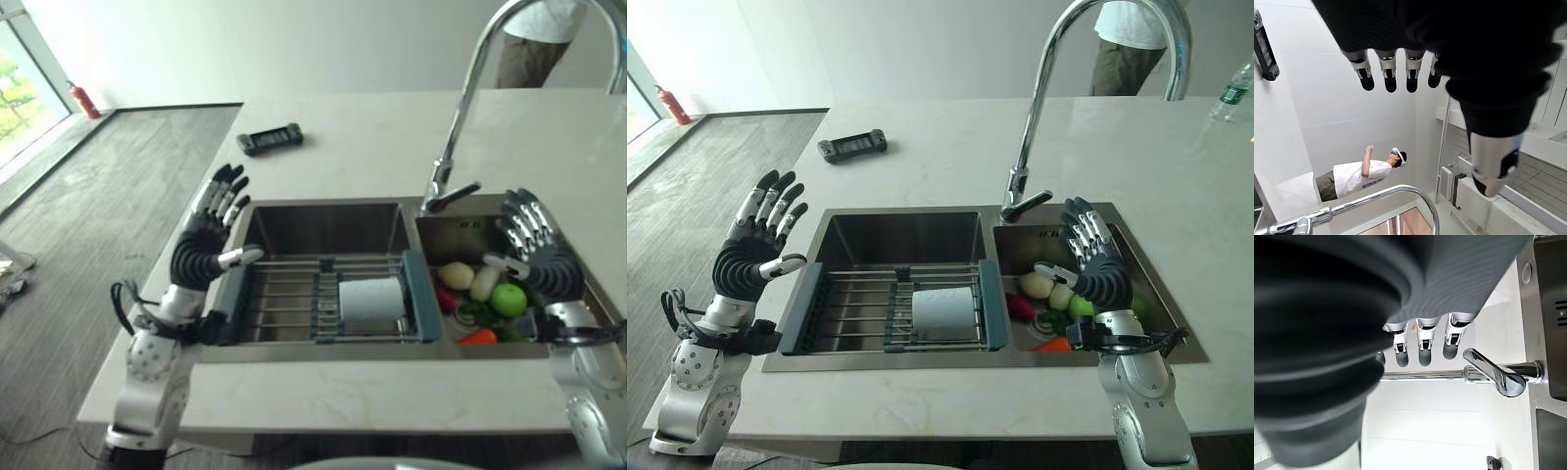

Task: Place the dishes in the dishwasher.

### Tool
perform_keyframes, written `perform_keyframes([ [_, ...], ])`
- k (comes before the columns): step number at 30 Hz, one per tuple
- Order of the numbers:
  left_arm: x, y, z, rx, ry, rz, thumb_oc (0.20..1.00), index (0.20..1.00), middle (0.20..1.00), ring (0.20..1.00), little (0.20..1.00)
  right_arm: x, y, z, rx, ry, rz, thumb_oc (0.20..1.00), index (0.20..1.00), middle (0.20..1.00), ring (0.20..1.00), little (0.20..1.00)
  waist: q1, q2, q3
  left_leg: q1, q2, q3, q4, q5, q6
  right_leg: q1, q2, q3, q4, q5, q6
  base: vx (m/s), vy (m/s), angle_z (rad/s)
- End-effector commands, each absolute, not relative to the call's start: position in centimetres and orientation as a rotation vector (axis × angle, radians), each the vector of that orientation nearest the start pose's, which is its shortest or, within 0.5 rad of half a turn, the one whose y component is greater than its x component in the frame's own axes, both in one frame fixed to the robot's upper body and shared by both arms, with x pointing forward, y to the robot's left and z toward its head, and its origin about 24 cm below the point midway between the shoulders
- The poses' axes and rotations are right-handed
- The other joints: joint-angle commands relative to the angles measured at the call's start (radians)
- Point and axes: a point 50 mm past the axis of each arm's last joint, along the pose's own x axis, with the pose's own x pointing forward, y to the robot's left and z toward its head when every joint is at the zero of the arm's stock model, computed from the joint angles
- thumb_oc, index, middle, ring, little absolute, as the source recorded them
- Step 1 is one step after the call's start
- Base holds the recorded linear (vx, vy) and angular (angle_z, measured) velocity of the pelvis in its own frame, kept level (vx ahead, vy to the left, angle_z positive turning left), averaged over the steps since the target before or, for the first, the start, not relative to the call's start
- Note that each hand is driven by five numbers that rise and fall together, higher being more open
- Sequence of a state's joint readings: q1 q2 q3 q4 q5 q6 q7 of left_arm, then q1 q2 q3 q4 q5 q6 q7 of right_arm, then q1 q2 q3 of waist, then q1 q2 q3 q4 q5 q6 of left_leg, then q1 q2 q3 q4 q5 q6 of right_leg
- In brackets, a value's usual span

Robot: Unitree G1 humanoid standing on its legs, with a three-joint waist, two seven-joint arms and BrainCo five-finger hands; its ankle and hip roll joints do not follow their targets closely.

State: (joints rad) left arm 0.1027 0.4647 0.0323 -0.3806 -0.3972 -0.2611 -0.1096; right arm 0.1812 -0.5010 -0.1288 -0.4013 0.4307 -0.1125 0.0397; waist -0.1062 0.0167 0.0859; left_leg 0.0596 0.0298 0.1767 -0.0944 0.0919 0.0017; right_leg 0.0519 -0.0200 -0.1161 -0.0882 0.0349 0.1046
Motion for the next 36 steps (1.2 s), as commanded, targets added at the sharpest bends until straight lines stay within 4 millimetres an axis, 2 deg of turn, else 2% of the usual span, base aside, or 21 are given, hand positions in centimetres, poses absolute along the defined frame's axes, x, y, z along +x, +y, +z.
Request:
perform_keyframes([
  [1, 22.6, 20.0, 15.7, 0.227, -0.565, -0.219, 1.000, 1.000, 1.000, 1.000, 1.000, 21.8, -22.4, 15.9, -0.142, -0.470, 0.110, 1.000, 1.000, 1.000, 1.000, 1.000, 0.006, -0.022, -0.024, 0.055, -0.019, 0.014, 0.007, -0.137, -0.002, 0.014, -0.006, 0.006, 0.001, -0.002, 0.005, -0.01, -0.060, -0.02],
  [5, 24.1, 19.6, 14.5, 0.328, -0.455, -0.201, 1.000, 1.000, 1.000, 1.000, 1.000, 22.4, -22.1, 16.1, -0.149, -0.469, 0.121, 1.000, 1.000, 1.000, 1.000, 1.000, -0.009, -0.014, -0.027, 0.067, -0.018, 0.021, 0.007, -0.143, -0.001, 0.019, 0.001, 0.017, 0.001, -0.004, 0.005, -0.01, -0.043, -0.11],
  [7, 24.5, 19.4, 14.8, 0.418, -0.494, -0.174, 1.000, 1.000, 1.000, 1.000, 1.000, 22.5, -22.1, 16.0, -0.153, -0.466, 0.119, 1.000, 1.000, 1.000, 1.000, 1.000, -0.016, -0.011, -0.028, 0.073, -0.018, 0.025, 0.007, -0.145, 0.001, 0.023, 0.002, 0.021, 0.001, -0.005, 0.005, -0.01, -0.028, -0.14],
  [14, 26.5, 19.2, 14.6, 0.627, -0.446, -0.109, 1.000, 1.000, 1.000, 1.000, 1.000, 23.0, -21.8, 15.9, -0.162, -0.455, 0.139, 1.000, 1.000, 1.000, 1.000, 1.000, -0.045, -0.001, -0.034, 0.086, -0.019, 0.037, 0.007, -0.154, 0.003, 0.026, 0.010, 0.039, 0.001, -0.007, 0.005, -0.01, -0.008, -0.09],
  [17, 27.5, 19.4, 14.1, 0.745, -0.363, -0.147, 1.000, 1.000, 1.000, 1.000, 1.000, 23.1, -21.8, 16.0, -0.173, -0.446, 0.162, 1.000, 1.000, 1.000, 1.000, 1.000, -0.063, 0.007, -0.038, 0.093, -0.019, 0.047, 0.007, -0.157, 0.004, 0.027, 0.013, 0.049, 0.001, -0.007, 0.008, 0.00, 0.016, -0.08],
  [23, 29.4, 19.9, 12.8, 0.874, -0.137, -0.218, 1.000, 1.000, 1.000, 1.000, 1.000, 23.4, -21.7, 16.2, -0.201, -0.433, 0.201, 1.000, 1.000, 1.000, 1.000, 1.000, -0.095, 0.024, -0.043, 0.106, -0.020, 0.072, 0.007, -0.166, 0.007, 0.028, 0.017, 0.059, 0.001, -0.008, 0.016, 0.00, 0.045, -0.13],
  [26, 30.2, 20.0, 12.8, 1.070, -0.037, -0.274, 1.000, 1.000, 1.000, 1.000, 1.000, 23.5, -22.1, 16.6, -0.219, -0.431, 0.217, 1.000, 1.000, 1.000, 1.000, 1.000, -0.113, 0.034, -0.045, 0.111, -0.021, 0.085, 0.007, -0.172, 0.010, 0.028, 0.020, 0.070, 0.001, -0.011, 0.019, -0.01, 0.062, -0.09],
  [28, 30.5, 20.1, 12.8, 1.140, 0.013, -0.304, 1.000, 1.000, 1.000, 1.000, 1.000, 23.4, -22.3, 16.6, -0.226, -0.430, 0.221, 1.000, 1.000, 1.000, 1.000, 1.000, -0.118, 0.036, -0.048, 0.111, -0.022, 0.088, 0.007, -0.174, 0.010, 0.027, 0.021, 0.073, 0.001, -0.011, 0.021, -0.01, 0.030, -0.16],
  [36, 31.3, 20.2, 12.2, 1.264, 0.178, -0.387, 1.000, 1.000, 1.000, 1.000, 1.000, 23.6, -22.4, 16.8, -0.263, -0.421, 0.249, 1.000, 1.000, 1.000, 1.000, 1.000, -0.136, 0.040, -0.048, 0.115, -0.024, 0.100, 0.007, -0.180, 0.014, 0.026, 0.023, 0.079, 0.001, -0.012, 0.026, -0.01, 0.025, -0.04],
])
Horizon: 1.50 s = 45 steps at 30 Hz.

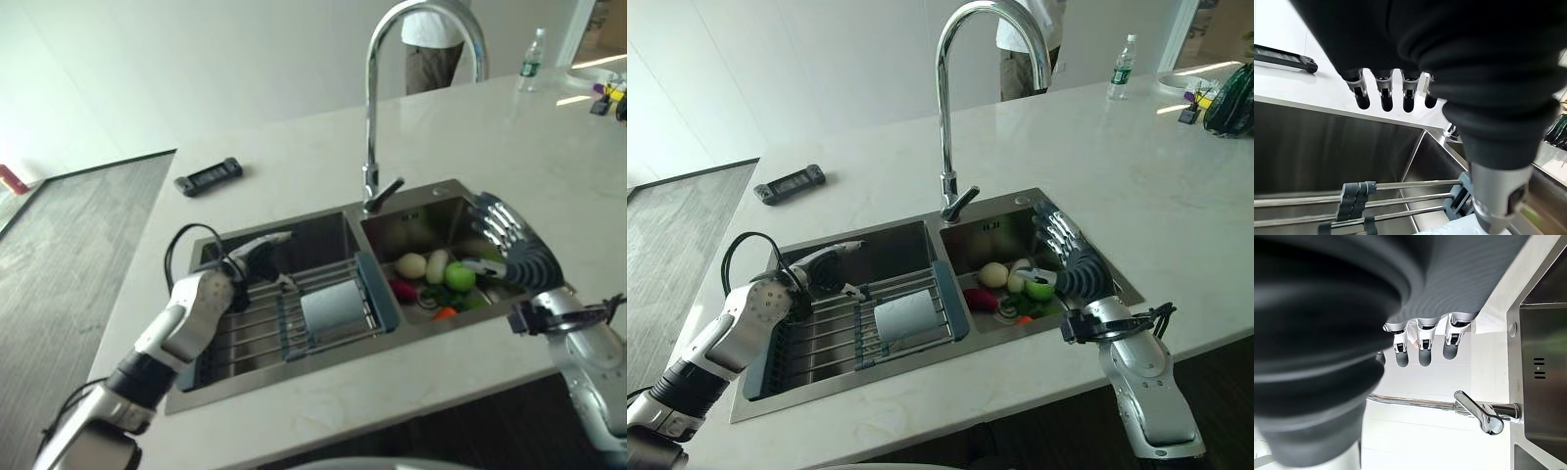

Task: Place the dishes in the dishwasher.

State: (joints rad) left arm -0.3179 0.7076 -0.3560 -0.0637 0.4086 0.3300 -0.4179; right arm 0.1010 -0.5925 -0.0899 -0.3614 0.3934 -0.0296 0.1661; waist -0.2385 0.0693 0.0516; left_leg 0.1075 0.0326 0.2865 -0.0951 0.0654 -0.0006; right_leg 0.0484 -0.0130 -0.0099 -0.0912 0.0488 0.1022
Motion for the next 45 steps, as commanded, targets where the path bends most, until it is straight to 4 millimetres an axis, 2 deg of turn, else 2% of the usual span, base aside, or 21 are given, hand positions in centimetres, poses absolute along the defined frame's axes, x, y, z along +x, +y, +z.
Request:
perform_keyframes([
  [1, 31.4, 20.1, 12.0, 1.276, 0.198, -0.405, 1.000, 1.000, 1.000, 1.000, 1.000, 23.6, -22.4, 16.9, -0.268, -0.423, 0.251, 1.000, 1.000, 1.000, 1.000, 1.000, -0.005, -0.013, -0.013, 0.068, -0.027, -0.006, 0.008, -0.155, 0.017, 0.029, 0.015, -0.026, 0.004, -0.026, 0.029, 0.00, 0.000, 0.00],
  [9, 31.0, 19.7, 10.9, 1.380, 0.235, -0.450, 1.000, 1.000, 1.000, 1.000, 1.000, 23.6, -22.7, 16.8, -0.285, -0.418, 0.243, 1.000, 1.000, 1.000, 1.000, 1.000, -0.007, -0.019, -0.012, 0.070, -0.026, 0.002, 0.008, -0.158, 0.020, 0.029, 0.015, -0.028, 0.004, -0.025, 0.034, 0.00, 0.000, 0.00],
  [17, 30.8, 18.4, 10.0, 1.376, 0.252, -0.515, 1.000, 1.000, 1.000, 1.000, 1.000, 23.8, -22.5, 16.8, -0.292, -0.420, 0.249, 1.000, 1.000, 1.000, 1.000, 1.000, -0.009, -0.026, -0.008, 0.071, -0.027, 0.002, 0.008, -0.160, 0.024, 0.029, 0.017, -0.026, 0.004, -0.026, 0.034, 0.00, 0.000, 0.00],
  [27, 31.0, 17.4, 10.7, 1.341, 0.238, -0.568, 1.000, 1.000, 1.000, 1.000, 1.000, 23.9, -22.4, 17.0, -0.306, -0.424, 0.252, 1.000, 1.000, 1.000, 1.000, 1.000, -0.013, -0.023, -0.003, 0.073, -0.027, 0.008, 0.008, -0.161, 0.024, 0.029, 0.019, -0.024, 0.004, -0.026, 0.034, 0.00, 0.000, 0.00],
  [45, 31.0, 16.1, 9.7, 1.348, 0.264, -0.628, 1.000, 1.000, 1.000, 1.000, 1.000, 23.9, -22.2, 16.7, -0.312, -0.412, 0.267, 1.000, 1.000, 1.000, 1.000, 1.000, -0.033, -0.022, -0.004, 0.074, -0.026, 0.020, 0.008, -0.162, 0.027, 0.023, 0.022, -0.008, 0.004, -0.024, 0.038, 0.00, 0.001, -0.03],
])
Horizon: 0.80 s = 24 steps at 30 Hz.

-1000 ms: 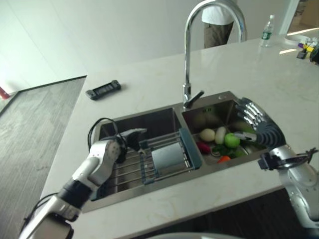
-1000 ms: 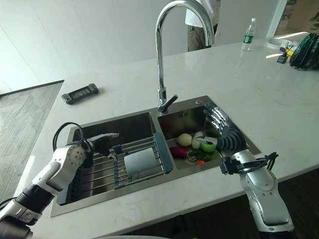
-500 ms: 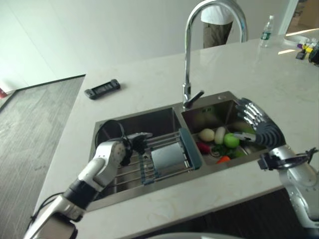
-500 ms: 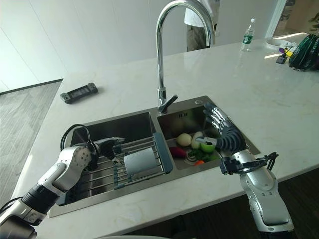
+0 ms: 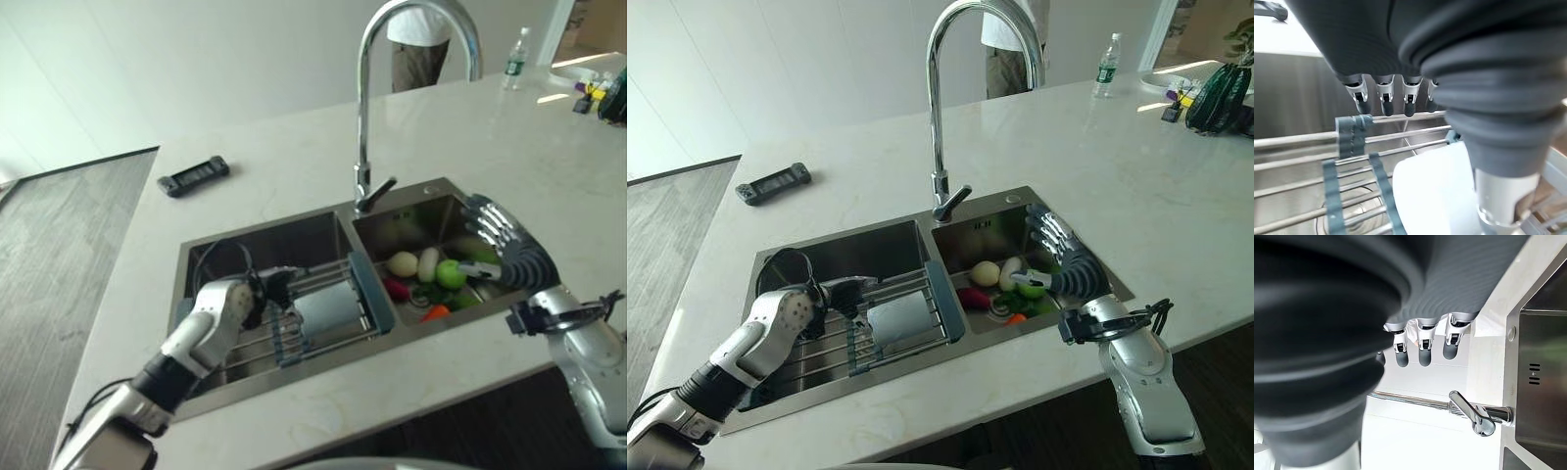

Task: Place the dishes in the dishwasher.

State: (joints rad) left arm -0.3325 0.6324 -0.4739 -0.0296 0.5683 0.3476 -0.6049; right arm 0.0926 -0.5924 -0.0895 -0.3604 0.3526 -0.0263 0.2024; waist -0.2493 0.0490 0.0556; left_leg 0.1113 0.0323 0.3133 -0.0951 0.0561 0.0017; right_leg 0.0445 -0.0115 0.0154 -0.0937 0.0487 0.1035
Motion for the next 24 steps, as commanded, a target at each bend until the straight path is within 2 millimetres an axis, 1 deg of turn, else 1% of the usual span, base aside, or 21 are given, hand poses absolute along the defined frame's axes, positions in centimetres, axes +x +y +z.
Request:
perform_keyframes([
  [1, 31.0, 16.0, 9.6, 1.351, 0.266, -0.634, 1.000, 1.000, 1.000, 1.000, 1.000, 23.9, -22.2, 16.7, -0.310, -0.412, 0.270, 1.000, 1.000, 1.000, 1.000, 1.000, -0.023, -0.002, -0.008, 0.070, -0.025, -0.006, 0.008, -0.153, 0.025, 0.026, 0.021, -0.033, 0.006, -0.024, 0.036, 0.00, 0.000, 0.00],
  [13, 30.9, 15.3, 8.5, 1.370, 0.300, -0.664, 1.000, 1.000, 1.000, 1.000, 1.000, 24.0, -22.0, 16.6, -0.312, -0.405, 0.276, 1.000, 1.000, 1.000, 1.000, 1.000, -0.033, -0.002, -0.006, 0.070, -0.024, 0.002, 0.008, -0.153, 0.027, 0.023, 0.021, -0.026, 0.006, -0.022, 0.038, 0.00, 0.000, 0.00],
  [24, 31.0, 15.2, 7.6, 1.370, 0.334, -0.659, 1.000, 1.000, 1.000, 1.000, 1.000, 23.9, -22.0, 16.6, -0.311, -0.406, 0.284, 1.000, 1.000, 1.000, 1.000, 1.000, -0.042, -0.003, -0.007, 0.070, -0.023, 0.007, 0.008, -0.152, 0.027, 0.020, 0.025, -0.017, 0.006, -0.022, 0.038, 0.00, -0.004, -0.05],
])
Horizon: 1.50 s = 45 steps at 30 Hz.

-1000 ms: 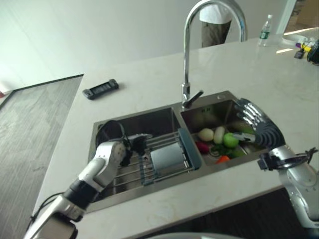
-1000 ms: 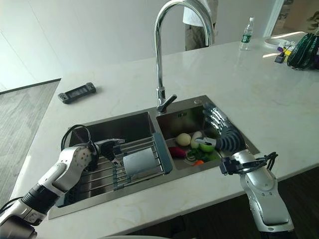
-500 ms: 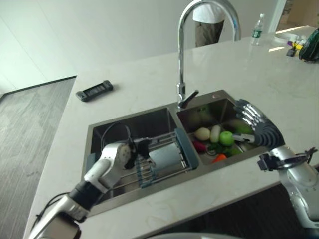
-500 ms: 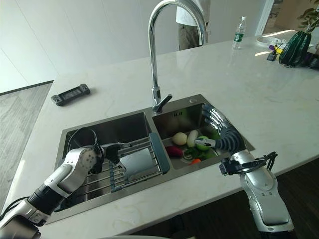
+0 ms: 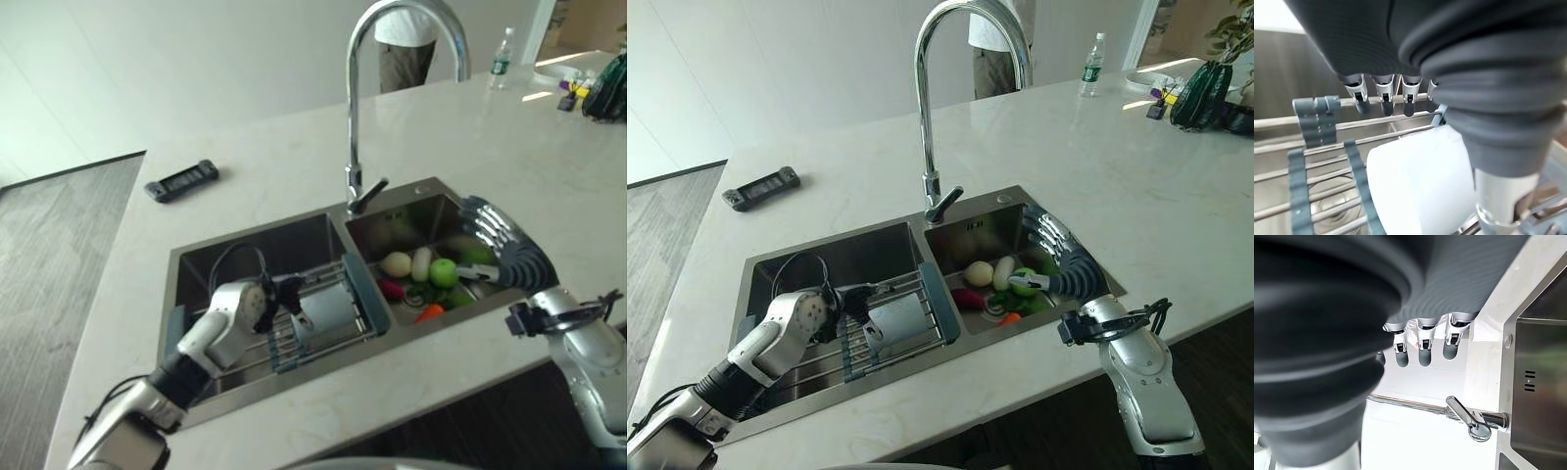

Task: Place the dishes in the dishwasher.

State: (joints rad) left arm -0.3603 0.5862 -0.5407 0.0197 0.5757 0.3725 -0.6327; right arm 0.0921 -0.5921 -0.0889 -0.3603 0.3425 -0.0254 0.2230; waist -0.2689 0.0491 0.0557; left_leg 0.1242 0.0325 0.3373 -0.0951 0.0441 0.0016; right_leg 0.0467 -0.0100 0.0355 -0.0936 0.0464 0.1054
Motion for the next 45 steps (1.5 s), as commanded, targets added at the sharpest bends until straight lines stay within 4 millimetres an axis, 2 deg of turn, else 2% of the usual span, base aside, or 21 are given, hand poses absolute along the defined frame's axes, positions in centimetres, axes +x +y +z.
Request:
perform_keyframes([
  [1, 31.1, 15.1, 7.6, 1.371, 0.335, -0.657, 1.000, 1.000, 1.000, 1.000, 1.000, 23.9, -22.0, 16.6, -0.311, -0.406, 0.283, 1.000, 1.000, 1.000, 1.000, 1.000, -0.023, -0.004, -0.007, 0.057, -0.023, -0.017, 0.008, -0.141, 0.027, 0.018, 0.023, -0.036, 0.006, -0.020, 0.036, 0.00, -0.006, -0.07],
  [23, 30.5, 14.9, 5.1, 1.356, 0.423, -0.652, 1.000, 1.000, 1.000, 1.000, 1.000, 23.9, -21.6, 16.3, -0.304, -0.397, 0.291, 1.000, 1.000, 1.000, 1.000, 1.000, -0.029, -0.006, -0.005, 0.059, -0.021, -0.012, 0.008, -0.141, 0.030, 0.015, 0.023, -0.029, 0.006, -0.019, 0.039, 0.00, 0.000, 0.00],
  [32, 30.1, 13.9, 3.9, 1.366, 0.419, -0.701, 1.000, 1.000, 1.000, 1.000, 1.000, 23.7, -21.5, 16.2, -0.299, -0.400, 0.297, 1.000, 1.000, 1.000, 1.000, 1.000, -0.040, -0.010, -0.004, 0.056, -0.021, -0.004, 0.008, -0.141, 0.031, 0.007, 0.021, -0.024, 0.006, -0.013, 0.043, -0.01, 0.000, 0.00],
  [42, 29.5, 14.7, 1.7, 1.432, 0.510, -0.680, 1.000, 1.000, 1.000, 1.000, 1.000, 23.7, -21.6, 16.3, -0.295, -0.403, 0.299, 1.000, 1.000, 1.000, 1.000, 1.000, -0.043, -0.015, -0.001, 0.058, -0.021, 0.000, 0.008, -0.142, 0.034, 0.005, 0.020, -0.020, 0.006, -0.008, 0.046, 0.00, 0.000, 0.00],
  [43, 29.3, 15.1, 0.9, 1.456, 0.555, -0.682, 0.464, 0.464, 0.464, 0.464, 0.464, 23.7, -21.5, 16.3, -0.293, -0.404, 0.300, 1.000, 1.000, 1.000, 1.000, 1.000, -0.045, -0.016, -0.002, 0.058, -0.022, 0.001, 0.008, -0.143, 0.035, 0.005, 0.020, -0.019, 0.006, -0.009, 0.046, 0.00, 0.000, 0.00],
  [44, 29.1, 15.2, 0.4, 1.469, 0.578, -0.690, 0.200, 0.200, 0.200, 0.200, 0.200, 23.7, -21.5, 16.3, -0.292, -0.404, 0.301, 1.000, 1.000, 1.000, 1.000, 1.000, -0.047, -0.017, -0.002, 0.058, -0.021, 0.002, 0.008, -0.143, 0.035, 0.004, 0.020, -0.019, 0.006, -0.008, 0.045, 0.00, 0.000, 0.00],
  [45, 29.1, 15.3, 0.1, 1.476, 0.591, -0.694, 0.200, 0.200, 0.200, 0.200, 0.200, 23.7, -21.5, 16.3, -0.291, -0.403, 0.302, 1.000, 1.000, 1.000, 1.000, 1.000, -0.047, -0.018, -0.003, 0.058, -0.021, 0.002, 0.008, -0.143, 0.035, 0.004, 0.020, -0.019, 0.006, -0.008, 0.045, 0.00, 0.000, 0.00],
])
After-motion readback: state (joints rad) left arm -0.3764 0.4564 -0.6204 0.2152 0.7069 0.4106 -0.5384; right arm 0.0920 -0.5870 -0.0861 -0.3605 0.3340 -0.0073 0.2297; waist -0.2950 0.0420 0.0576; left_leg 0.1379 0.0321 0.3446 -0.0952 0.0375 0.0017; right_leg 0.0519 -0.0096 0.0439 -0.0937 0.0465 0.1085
